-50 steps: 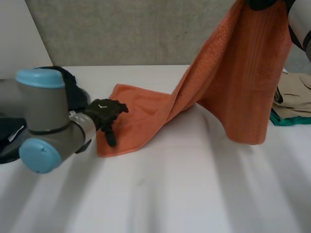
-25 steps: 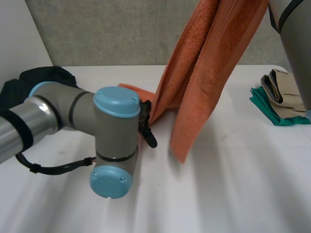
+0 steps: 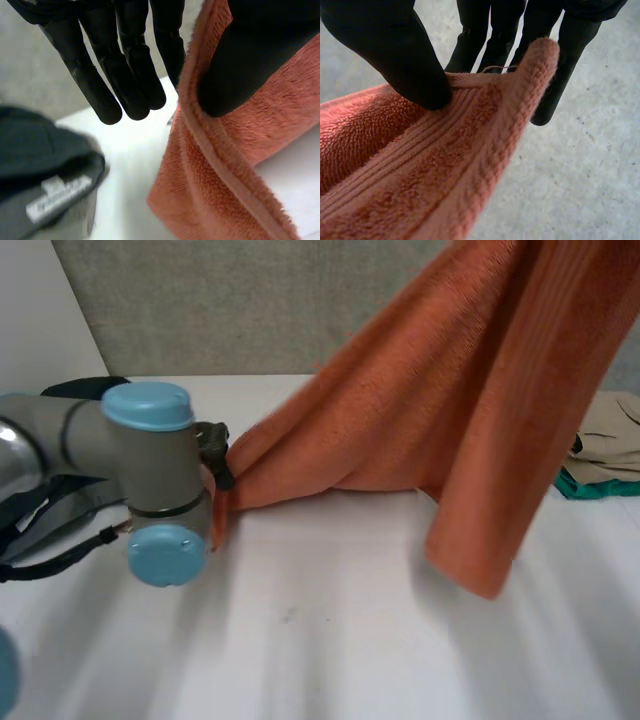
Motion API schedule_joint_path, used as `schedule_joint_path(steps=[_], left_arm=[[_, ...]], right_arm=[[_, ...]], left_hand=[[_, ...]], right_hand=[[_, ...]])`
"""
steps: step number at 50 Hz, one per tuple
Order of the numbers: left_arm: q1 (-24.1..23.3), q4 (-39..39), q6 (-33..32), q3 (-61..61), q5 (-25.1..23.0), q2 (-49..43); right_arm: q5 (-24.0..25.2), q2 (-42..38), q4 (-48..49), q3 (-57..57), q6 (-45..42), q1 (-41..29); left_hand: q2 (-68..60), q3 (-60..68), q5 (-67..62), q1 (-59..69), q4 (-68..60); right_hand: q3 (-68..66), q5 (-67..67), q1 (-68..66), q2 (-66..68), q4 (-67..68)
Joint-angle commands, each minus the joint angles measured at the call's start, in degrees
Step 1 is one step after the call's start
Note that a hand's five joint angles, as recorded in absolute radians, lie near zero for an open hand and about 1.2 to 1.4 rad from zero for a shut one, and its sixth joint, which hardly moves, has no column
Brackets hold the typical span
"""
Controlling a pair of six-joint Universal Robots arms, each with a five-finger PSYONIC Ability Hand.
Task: Fold the laundry.
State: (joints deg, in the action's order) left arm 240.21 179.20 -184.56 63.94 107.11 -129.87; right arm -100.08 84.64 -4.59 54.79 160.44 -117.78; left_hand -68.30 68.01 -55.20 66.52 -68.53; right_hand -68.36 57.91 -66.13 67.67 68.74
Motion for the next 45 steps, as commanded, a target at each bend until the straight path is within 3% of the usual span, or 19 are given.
schedule_joint_path(steps=[1, 2, 8, 12, 15, 19, 26, 32, 35, 40, 45], left_arm=[[5.52, 8.45, -13.44, 14.44, -14.63, 14.8], [7.62, 8.19, -17.46, 16.63, -18.22, 18.65], [15.54, 3.89, -29.71, 19.55, -29.58, 31.77], [19.67, -3.56, -32.71, 16.75, -36.6, 38.28], [20.29, -7.7, -32.19, 14.03, -38.37, 34.89], [19.68, -10.97, -32.53, 9.72, -37.07, 26.8], [16.61, -12.2, -37.1, -3.46, -28.55, 7.9], [14.06, -12.12, -38.25, -24.27, -25.9, -5.03], [12.83, -11.5, -36.32, -35.79, -25.81, -7.23], [12.12, -4.32, -26.42, -49.94, -22.84, -6.89], [12.47, 3.95, -18.04, -51.46, -18.87, -4.25]], right_arm=[[4.98, -1.85, -1.29, 3.12, -0.3, 7.12], [6.55, -1.94, -1.91, 3.82, -0.91, 8.6], [11.92, -2.2, -3.14, 5.85, -6.8, 15.38], [15.08, -3.25, -5.77, 8.65, -12.85, 18.11], [15.71, -5.35, -7.27, 10.68, -16.63, 17.94], [15.18, -9.4, -7.36, 12.97, -20.34, 17.06], [11.93, -20.65, -6.92, 10.87, -23.68, 15.3], [9.12, -31.72, 1.85, -2.12, -21.67, 14.16], [6.75, -35.86, 9.93, -11.17, -19.12, 13.89], [1.13, -37.71, 26.52, -21.38, -12.72, 14.15], [-0.03, -34.55, 36.75, -20.26, -8.39, 13.98]], left_hand=[[-11.7, 11.99, -14.8, 13.48, -11.47], [-11.7, 11.99, -14.8, 13.48, -11.47], [-11.7, 11.99, -14.8, 13.48, -11.47], [-11.7, 11.99, -14.8, 13.48, -11.47], [-11.7, 11.99, -14.8, 13.48, -11.47], [-11.7, 11.99, -14.8, 13.48, -11.47], [-11.7, 11.99, -14.8, 13.48, -11.47], [-11.7, 11.99, -14.8, 13.48, -11.47], [-11.7, 11.99, -14.8, 13.48, -11.47], [-11.7, 11.99, -14.8, 13.48, -11.47], [-11.7, 11.99, -14.8, 13.48, -11.47]], right_hand=[[-11.64, 12.09, -13.87, 12.33, 11.26], [-11.64, 12.09, -13.87, 12.33, 11.26], [-11.64, 12.09, -13.87, 12.33, 11.26], [-11.64, 12.09, -13.87, 12.33, 11.26], [-11.64, 12.09, -13.87, 12.33, 11.26], [-11.64, 12.09, -13.87, 12.33, 11.26], [-11.64, 12.09, -13.87, 12.33, 11.26], [-11.64, 12.09, -13.87, 12.33, 11.26], [-11.64, 12.09, -13.87, 12.33, 11.26], [-11.64, 12.09, -13.87, 12.33, 11.26], [-11.64, 12.09, -13.87, 12.33, 11.26]])
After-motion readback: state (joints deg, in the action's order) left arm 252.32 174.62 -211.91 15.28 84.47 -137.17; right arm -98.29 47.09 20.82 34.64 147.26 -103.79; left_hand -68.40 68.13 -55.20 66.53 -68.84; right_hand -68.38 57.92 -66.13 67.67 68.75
